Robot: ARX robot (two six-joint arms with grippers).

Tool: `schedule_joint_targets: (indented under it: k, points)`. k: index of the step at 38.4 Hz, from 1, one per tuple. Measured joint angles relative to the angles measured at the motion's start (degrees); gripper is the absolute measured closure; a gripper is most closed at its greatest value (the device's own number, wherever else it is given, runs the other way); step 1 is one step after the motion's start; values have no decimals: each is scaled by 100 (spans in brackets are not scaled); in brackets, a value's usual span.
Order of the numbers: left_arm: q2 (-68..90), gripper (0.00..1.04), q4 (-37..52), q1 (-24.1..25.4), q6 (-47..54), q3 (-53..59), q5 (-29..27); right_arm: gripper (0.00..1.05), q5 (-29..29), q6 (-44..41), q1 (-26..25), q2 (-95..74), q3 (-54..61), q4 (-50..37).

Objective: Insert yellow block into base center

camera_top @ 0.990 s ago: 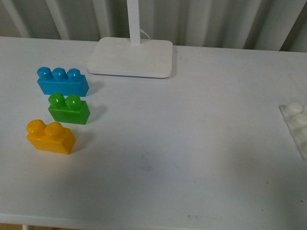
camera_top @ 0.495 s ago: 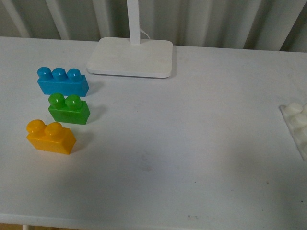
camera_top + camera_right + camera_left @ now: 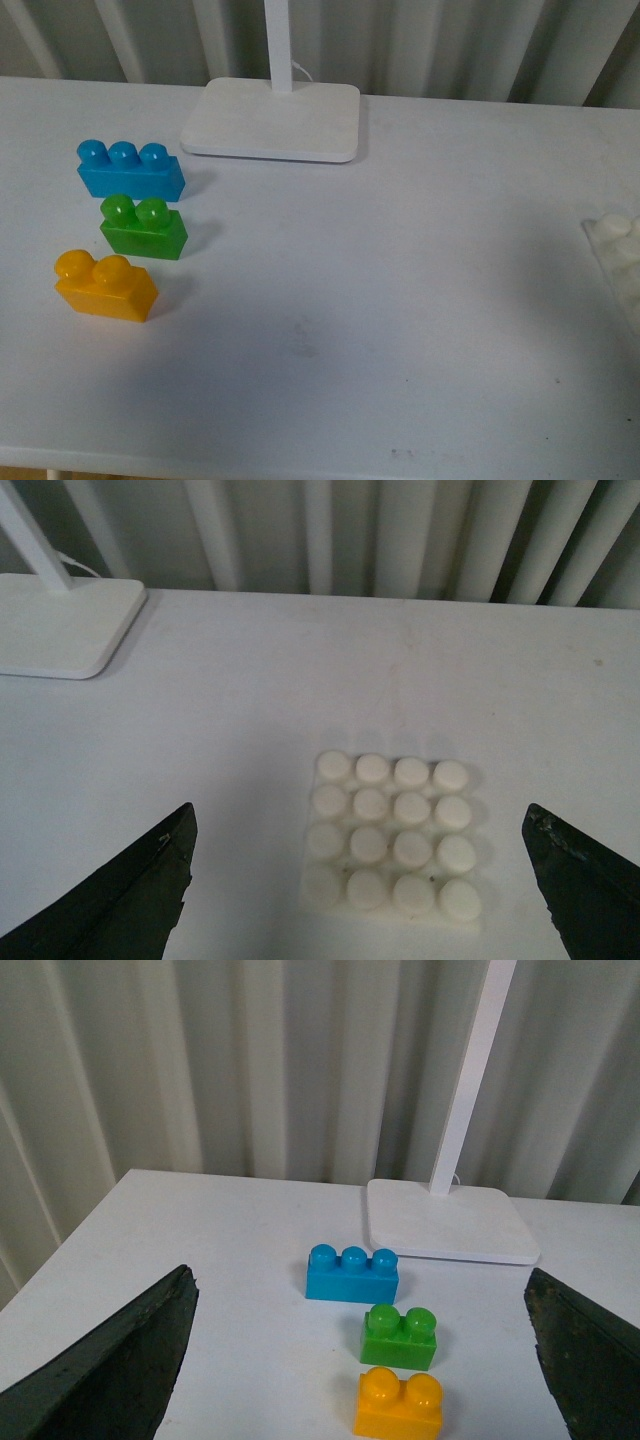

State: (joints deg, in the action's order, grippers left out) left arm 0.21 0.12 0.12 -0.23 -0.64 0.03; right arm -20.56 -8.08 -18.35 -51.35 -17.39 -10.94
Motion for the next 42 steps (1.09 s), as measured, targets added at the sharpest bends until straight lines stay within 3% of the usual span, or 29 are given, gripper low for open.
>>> schedule_joint_targets:
  k: [10, 20, 31, 42]
  points:
    - [-2, 6, 0, 0, 0, 0, 0, 9, -52, -520, -608, -2778, -1025, -599]
    - [-2, 6, 0, 0, 0, 0, 0, 9, -317, -415, -730, -4894, -1718, -608]
    - [-2, 6, 0, 0, 0, 0, 0, 9, -186, -278, -535, -5952, -2208, -927]
    - [-2, 6, 0, 0, 0, 0, -4, 9, 90, -282, 101, -5998, -2114, -1029]
